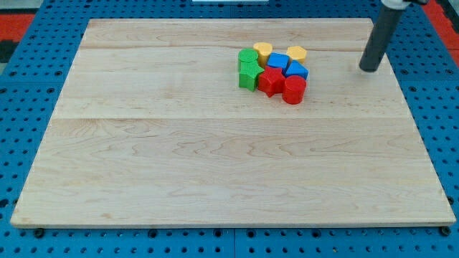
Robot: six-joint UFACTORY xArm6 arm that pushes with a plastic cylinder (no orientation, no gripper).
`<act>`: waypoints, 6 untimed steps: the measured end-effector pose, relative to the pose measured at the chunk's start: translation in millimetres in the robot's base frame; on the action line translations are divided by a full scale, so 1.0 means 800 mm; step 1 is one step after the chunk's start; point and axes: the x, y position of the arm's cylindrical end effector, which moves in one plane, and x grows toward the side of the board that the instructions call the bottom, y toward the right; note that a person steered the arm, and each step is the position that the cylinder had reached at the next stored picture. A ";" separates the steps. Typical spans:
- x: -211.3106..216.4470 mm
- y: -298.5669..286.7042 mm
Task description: Point your arm to the bottom right of the red circle
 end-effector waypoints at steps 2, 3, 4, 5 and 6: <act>0.060 -0.023; 0.060 -0.039; 0.058 -0.055; 0.061 -0.072; 0.084 -0.099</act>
